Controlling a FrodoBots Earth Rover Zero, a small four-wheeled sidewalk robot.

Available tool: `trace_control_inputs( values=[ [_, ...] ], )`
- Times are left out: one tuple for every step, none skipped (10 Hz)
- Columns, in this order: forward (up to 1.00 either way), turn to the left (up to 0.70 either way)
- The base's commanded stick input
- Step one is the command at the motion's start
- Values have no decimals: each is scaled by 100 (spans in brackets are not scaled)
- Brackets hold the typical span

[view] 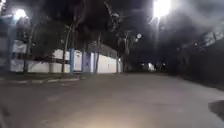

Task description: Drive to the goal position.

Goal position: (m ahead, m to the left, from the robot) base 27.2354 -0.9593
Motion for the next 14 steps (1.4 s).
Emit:
trace_control_inputs(
  values=[
    [70,0],
    [70,0],
    [70,0],
    [70,0],
    [70,0],
    [70,0],
    [70,0],
    [70,0],
    [70,0],
    [70,0],
    [70,0],
    [70,0],
    [70,0],
    [70,0]
  ],
)
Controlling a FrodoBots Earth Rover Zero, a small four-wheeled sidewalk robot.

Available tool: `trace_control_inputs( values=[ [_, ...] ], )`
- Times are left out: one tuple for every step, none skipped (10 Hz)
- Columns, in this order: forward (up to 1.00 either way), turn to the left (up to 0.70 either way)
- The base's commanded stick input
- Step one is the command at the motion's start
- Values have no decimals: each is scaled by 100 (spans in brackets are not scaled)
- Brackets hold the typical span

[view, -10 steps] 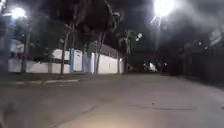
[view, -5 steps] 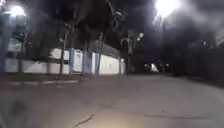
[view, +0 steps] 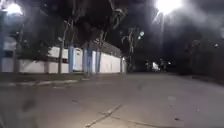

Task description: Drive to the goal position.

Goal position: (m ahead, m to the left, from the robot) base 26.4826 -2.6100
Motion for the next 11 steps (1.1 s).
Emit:
trace_control_inputs(
  values=[
    [70,0],
    [70,0],
    [70,0],
    [70,0],
    [70,0],
    [70,0],
    [70,0],
    [70,0],
    [70,0],
    [70,0],
    [70,0]
  ],
)
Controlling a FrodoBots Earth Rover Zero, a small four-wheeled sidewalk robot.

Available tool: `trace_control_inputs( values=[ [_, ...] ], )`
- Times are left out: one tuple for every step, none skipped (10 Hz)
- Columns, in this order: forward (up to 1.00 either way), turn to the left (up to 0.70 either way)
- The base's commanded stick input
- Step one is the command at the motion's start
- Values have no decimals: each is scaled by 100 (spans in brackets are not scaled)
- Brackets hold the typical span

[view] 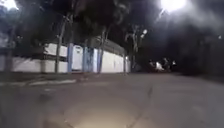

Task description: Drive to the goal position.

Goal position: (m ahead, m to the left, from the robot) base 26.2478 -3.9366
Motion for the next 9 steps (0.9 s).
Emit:
trace_control_inputs(
  values=[
    [70,0],
    [70,0],
    [70,0],
    [70,-4],
    [70,-11],
    [70,-22],
    [70,-35],
    [70,-35],
    [70,-35]
  ],
)
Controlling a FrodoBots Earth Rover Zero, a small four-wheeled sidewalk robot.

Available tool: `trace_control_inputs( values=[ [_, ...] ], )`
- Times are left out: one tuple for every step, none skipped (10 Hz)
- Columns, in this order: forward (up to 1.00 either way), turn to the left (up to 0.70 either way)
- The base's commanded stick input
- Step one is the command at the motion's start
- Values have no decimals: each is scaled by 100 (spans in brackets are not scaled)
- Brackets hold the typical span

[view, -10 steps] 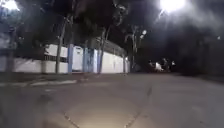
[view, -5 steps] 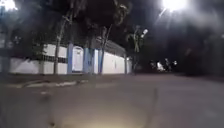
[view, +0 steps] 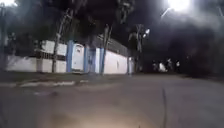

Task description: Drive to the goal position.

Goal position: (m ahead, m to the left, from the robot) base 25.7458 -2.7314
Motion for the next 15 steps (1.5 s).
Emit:
trace_control_inputs(
  values=[
    [70,-35],
    [70,-35],
    [70,-35],
    [70,-35],
    [70,-35],
    [70,-35],
    [70,-35],
    [70,-35],
    [70,-35],
    [70,-35],
    [70,-15],
    [70,0],
    [70,0],
    [70,0],
    [70,0]
  ],
)
